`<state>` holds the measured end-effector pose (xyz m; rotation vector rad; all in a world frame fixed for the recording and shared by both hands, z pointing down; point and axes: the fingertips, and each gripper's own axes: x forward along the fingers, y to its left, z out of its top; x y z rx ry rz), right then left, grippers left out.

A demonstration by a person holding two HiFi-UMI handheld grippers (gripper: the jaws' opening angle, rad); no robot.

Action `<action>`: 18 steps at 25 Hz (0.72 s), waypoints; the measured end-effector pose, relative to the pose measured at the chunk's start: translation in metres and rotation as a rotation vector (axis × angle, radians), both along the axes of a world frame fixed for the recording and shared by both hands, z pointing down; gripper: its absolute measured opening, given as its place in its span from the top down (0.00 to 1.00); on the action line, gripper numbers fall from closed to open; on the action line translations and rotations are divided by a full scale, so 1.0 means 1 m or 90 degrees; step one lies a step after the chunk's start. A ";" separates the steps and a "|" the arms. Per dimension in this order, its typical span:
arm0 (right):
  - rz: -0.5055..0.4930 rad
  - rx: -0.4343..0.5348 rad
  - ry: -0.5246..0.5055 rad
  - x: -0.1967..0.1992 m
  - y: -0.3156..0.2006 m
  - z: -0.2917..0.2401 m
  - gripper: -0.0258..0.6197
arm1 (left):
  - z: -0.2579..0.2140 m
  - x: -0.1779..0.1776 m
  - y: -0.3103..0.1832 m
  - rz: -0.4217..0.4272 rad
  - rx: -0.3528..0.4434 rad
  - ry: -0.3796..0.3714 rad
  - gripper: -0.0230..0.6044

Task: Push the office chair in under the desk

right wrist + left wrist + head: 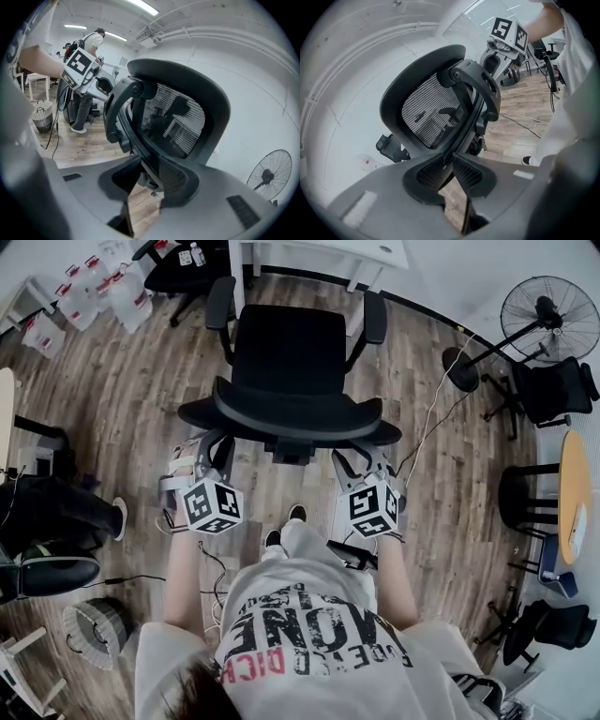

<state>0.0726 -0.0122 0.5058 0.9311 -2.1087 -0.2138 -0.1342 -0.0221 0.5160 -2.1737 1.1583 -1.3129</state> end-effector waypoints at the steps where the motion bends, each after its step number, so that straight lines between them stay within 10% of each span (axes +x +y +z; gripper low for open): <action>1: 0.001 0.001 0.000 0.000 0.000 0.001 0.79 | 0.001 0.000 0.000 -0.001 0.002 0.001 0.85; 18: -0.036 -0.013 -0.019 -0.008 -0.027 0.005 0.78 | 0.006 -0.009 -0.033 -0.034 -0.015 0.007 0.86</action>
